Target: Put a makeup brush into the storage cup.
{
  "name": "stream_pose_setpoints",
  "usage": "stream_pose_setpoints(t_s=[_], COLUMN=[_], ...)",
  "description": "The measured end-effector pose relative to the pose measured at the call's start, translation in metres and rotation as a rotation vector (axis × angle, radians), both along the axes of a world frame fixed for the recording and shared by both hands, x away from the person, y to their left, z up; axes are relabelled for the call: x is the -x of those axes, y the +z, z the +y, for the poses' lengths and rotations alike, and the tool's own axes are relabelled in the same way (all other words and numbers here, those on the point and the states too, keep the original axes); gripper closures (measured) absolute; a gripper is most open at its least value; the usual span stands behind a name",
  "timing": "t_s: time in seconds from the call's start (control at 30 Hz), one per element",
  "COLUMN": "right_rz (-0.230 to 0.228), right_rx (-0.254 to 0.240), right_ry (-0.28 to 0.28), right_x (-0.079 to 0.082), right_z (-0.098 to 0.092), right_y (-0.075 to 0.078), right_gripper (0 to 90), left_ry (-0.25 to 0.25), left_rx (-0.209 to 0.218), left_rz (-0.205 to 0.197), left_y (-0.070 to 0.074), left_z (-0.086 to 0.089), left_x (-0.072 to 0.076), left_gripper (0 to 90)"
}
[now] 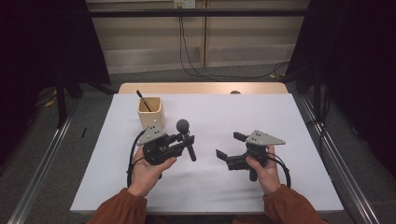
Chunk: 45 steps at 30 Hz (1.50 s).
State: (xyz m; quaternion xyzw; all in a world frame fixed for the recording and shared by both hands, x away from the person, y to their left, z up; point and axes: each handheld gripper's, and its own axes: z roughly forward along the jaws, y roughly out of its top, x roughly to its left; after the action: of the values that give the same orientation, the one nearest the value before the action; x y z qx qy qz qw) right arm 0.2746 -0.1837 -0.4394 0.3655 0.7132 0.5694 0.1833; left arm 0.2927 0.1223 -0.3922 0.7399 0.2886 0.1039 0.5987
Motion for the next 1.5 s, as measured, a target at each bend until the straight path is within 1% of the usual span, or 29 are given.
stream_pose_setpoints(t_s=[0.07, 0.13, 0.23, 0.27, 0.33, 0.4, 0.43, 0.53, 0.6, 0.67, 0.77, 0.8, 0.83, 0.87, 0.9, 1.0, 1.1, 1.13, 1.17, 1.2, 1.3, 1.37, 1.43, 1.5], right_rz=[-0.017, -0.025, -0.035, -0.046, -0.062, -0.067, -0.065, -0.074, -0.074, -0.064, -0.048, -0.04, -0.039, -0.037, -0.034, -0.039, -0.031, -0.028, -0.026, -0.026, -0.03, -0.038, -0.053, -0.054], right_rx=[-0.003, -0.003, 0.002, 0.008, 0.011, 0.012, 0.015, 0.037, 0.035, 0.042, 0.04, 0.042, 0.043, 0.043, 0.033, 0.032, 0.039, 0.036, 0.03, 0.032, 0.021, 0.028, 0.037, 0.043], right_ry=[-0.021, -0.031, -0.022, -0.032, -0.046, -0.067, -0.076, -0.105, -0.115, -0.114, -0.114, -0.118, -0.128, -0.135, -0.143, -0.175, -0.192, -0.196, -0.196, -0.201, -0.212, -0.222, -0.205, -0.214], right_x=[0.001, 0.001, 0.005, 0.007, 0.01, 0.013, 0.014, 0.017, 0.021, 0.024, 0.028, 0.03, 0.031, 0.032, 0.033, 0.037, 0.043, 0.045, 0.046, 0.048, 0.053, 0.056, 0.058, 0.058], right_z=[-0.003, -0.005, -0.01, -0.012, -0.016, -0.021, -0.024, -0.033, -0.039, -0.044, -0.051, -0.054, -0.057, -0.061, -0.064, -0.074, -0.082, -0.085, -0.088, -0.09, -0.095, -0.097, -0.1, -0.101], right_y=[-0.001, -0.001, -0.003, -0.003, -0.004, -0.005, -0.005, -0.004, -0.004, -0.005, -0.007, -0.008, -0.008, -0.008, -0.009, -0.009, -0.011, -0.012, -0.012, -0.012, -0.012, -0.011, -0.013, -0.014], right_gripper=[1.8, 1.8, 1.6, 1.5, 1.1, 1.0, 1.0, 1.0, 1.0, 0.6, 0.5, 0.5, 0.5, 0.5, 0.3, 0.5, 0.2, 0.1, 0.0, 0.0, 0.0, 0.0, 0.0, 0.0], left_ry=[0.01, 0.015, 0.027, 0.03, 0.035, 0.044, 0.046, 0.057, 0.061, 0.068, 0.082, 0.086, 0.09, 0.092, 0.095, 0.099, 0.103, 0.107, 0.109, 0.11, 0.119, 0.125, 0.135, 0.144], left_rx=[-0.006, -0.013, -0.013, -0.008, -0.016, -0.011, -0.019, -0.022, -0.031, -0.031, -0.026, -0.033, -0.029, -0.033, -0.043, -0.032, -0.043, -0.039, -0.045, -0.052, -0.054, -0.047, -0.045, -0.04], left_rz=[0.003, -0.001, 0.0, 0.003, 0.002, 0.003, 0.004, 0.004, 0.003, 0.002, 0.006, 0.007, 0.013, 0.016, 0.018, 0.02, 0.02, 0.022, 0.021, 0.022, 0.024, 0.021, 0.021, 0.016], left_y=[0.001, 0.002, 0.004, 0.004, 0.005, 0.005, 0.005, 0.006, 0.007, 0.008, 0.009, 0.01, 0.01, 0.011, 0.012, 0.014, 0.016, 0.017, 0.018, 0.018, 0.021, 0.023, 0.027, 0.03], left_z=[0.005, 0.01, 0.017, 0.019, 0.024, 0.028, 0.031, 0.037, 0.041, 0.045, 0.052, 0.055, 0.057, 0.059, 0.061, 0.066, 0.072, 0.073, 0.075, 0.076, 0.081, 0.084, 0.087, 0.092], left_x=[-0.001, -0.002, -0.003, -0.003, -0.004, -0.004, -0.005, -0.006, -0.007, -0.007, -0.008, -0.009, -0.009, -0.009, -0.01, -0.009, -0.01, -0.011, -0.011, -0.012, -0.014, -0.016, -0.018, -0.02], left_gripper=[70.4, 70.4, 70.4, 70.4, 70.4, 70.4, 70.4, 70.4, 70.4, 70.4, 70.4, 70.5, 70.4, 70.4, 70.4, 70.4, 70.4, 70.4, 70.4, 70.4, 70.4, 70.4, 70.4, 70.4])
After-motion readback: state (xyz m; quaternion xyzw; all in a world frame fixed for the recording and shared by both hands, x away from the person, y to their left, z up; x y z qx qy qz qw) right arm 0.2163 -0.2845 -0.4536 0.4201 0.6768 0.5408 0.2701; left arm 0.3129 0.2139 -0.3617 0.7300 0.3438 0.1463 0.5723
